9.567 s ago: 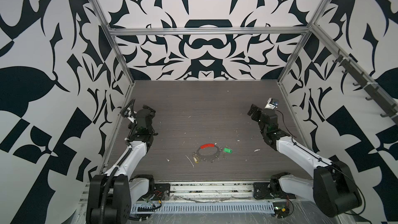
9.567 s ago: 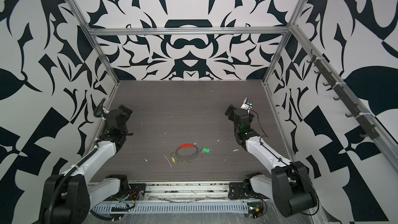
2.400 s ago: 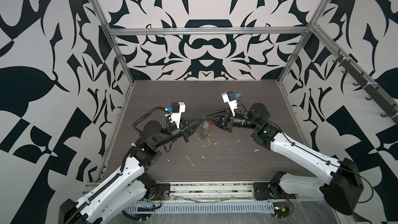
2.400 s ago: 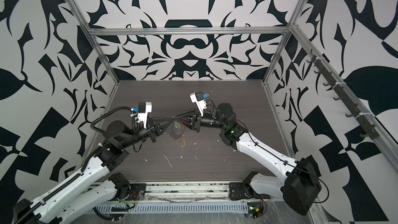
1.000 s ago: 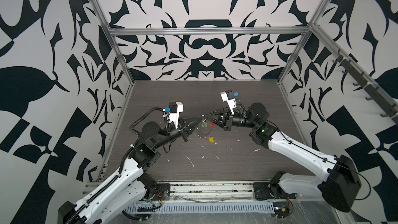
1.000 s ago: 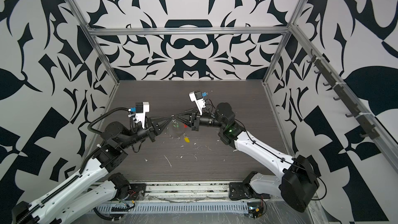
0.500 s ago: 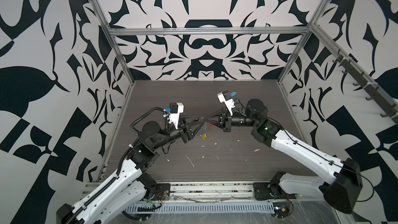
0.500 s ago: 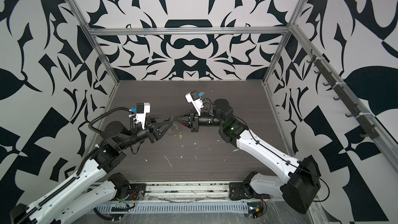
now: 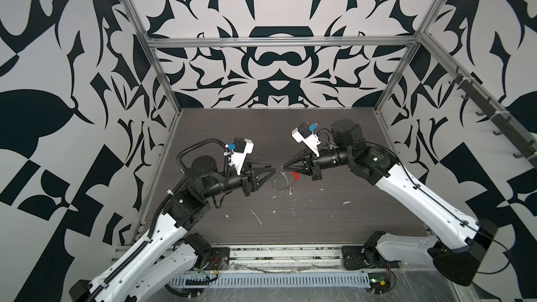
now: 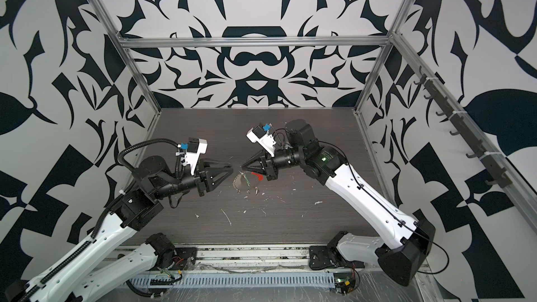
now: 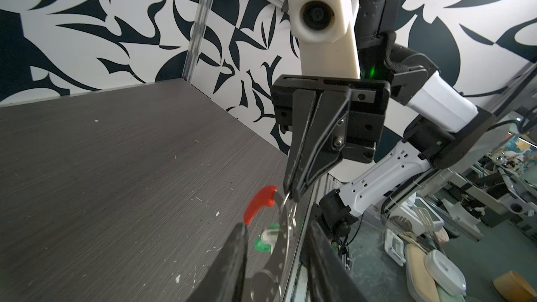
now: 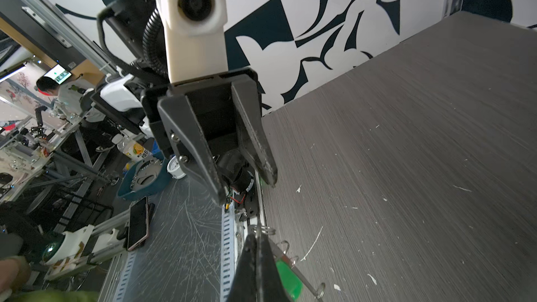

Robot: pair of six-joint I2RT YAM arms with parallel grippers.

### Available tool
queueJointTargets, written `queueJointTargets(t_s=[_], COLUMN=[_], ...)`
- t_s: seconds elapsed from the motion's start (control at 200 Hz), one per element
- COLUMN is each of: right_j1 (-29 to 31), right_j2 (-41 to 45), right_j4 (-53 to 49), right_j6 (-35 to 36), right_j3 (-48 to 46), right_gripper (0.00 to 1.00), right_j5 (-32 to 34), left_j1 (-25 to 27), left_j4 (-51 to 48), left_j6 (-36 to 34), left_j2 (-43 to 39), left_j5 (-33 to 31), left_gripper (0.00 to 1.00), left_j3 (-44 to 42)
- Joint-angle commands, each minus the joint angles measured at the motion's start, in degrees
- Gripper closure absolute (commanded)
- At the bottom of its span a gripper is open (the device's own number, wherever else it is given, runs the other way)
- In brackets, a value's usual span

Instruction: Remove the keys from the keyring

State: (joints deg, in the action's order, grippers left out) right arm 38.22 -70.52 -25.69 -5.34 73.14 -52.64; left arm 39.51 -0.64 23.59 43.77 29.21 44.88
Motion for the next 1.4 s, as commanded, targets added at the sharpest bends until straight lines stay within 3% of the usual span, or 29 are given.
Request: queueJointTargets(t_s=[0.0, 0.58, 0.785, 0.865, 1.035, 1.195, 1.395], right_j1=[-0.2, -0.2, -0.2, -0.2, -0.2, -0.1, 0.0], right_j2=[-0.4, -0.7, -0.9, -0.8, -0.2, 4.9, 9.1], right_j4=[-4.1, -3.5, -2.2, -1.4, 2.9, 18.0, 40.1], right_j6=[4.5, 4.6, 3.6, 2.8, -1.2, -11.0, -23.8], right_j3=[2.5, 3.3, 3.2, 2.8, 1.0, -5.9, -15.4], right_gripper=[1.0, 1.0, 1.0, 1.0, 1.0, 0.67, 0.6], right_j5=[-2.7, -4.1, -4.0, -3.9, -2.0, 3.3, 6.7], left_j1=[0.1, 0.1, 0.1, 0.1, 0.1, 0.2, 0.4], left_j4=[-2.5, -1.1, 0.2, 0.7, 3.7, 10.6, 17.7], left_j6=[-1.5, -0.7, -0.1, 0.3, 1.8, 4.7, 6.2], left_j2=[1.6, 6.5, 6.7, 6.5, 4.9, 1.1, -3.6], left_j5=[4.0, 9.8, 10.5, 10.3, 5.9, -2.3, -9.7], left_gripper=[0.64, 0.8, 0.91, 1.0, 1.0, 1.0, 1.0], left_j3=[2.4, 3.3, 3.1, 2.8, 1.2, -3.0, -7.4])
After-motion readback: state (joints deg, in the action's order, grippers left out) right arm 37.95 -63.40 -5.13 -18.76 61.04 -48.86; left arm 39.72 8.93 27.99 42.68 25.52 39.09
